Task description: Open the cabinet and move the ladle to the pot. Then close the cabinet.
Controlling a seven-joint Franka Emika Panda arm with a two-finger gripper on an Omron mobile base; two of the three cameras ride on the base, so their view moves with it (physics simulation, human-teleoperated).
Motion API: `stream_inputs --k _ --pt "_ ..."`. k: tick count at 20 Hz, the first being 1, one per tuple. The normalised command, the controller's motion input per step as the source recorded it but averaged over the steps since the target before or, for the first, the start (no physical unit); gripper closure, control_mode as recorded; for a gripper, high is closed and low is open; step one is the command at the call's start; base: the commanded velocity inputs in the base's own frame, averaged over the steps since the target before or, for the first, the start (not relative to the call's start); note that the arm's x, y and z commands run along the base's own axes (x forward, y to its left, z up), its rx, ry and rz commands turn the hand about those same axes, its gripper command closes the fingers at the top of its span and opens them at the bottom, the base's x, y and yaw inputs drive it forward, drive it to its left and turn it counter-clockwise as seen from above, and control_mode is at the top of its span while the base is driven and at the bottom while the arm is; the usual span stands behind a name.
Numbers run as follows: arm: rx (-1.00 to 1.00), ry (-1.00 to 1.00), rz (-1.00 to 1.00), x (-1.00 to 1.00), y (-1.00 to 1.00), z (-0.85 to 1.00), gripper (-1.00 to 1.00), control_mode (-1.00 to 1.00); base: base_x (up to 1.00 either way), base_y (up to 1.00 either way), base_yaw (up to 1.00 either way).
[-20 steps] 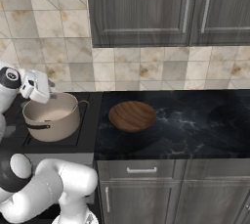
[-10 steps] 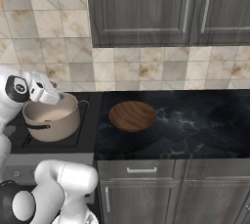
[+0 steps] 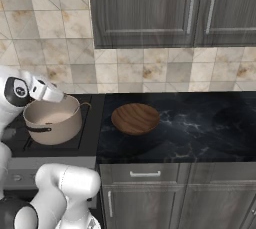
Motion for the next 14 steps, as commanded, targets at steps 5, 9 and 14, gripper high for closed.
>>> stream_inputs --k 5,9,14 --pt "-0.08 0.10 0.11 -0.13 0.00 0.28 -1.00 -1.00 0.00 0.00 0.00" --pt "-0.02 -0.09 0.02 -0.58 -0.05 0.00 -1.00 -1.00 0.00 0.00 0.00" --pt "-0.02 -0.18 0.05 -0.59 -0.04 0.01 -1.00 -1.00 0.00 0.00 0.00"
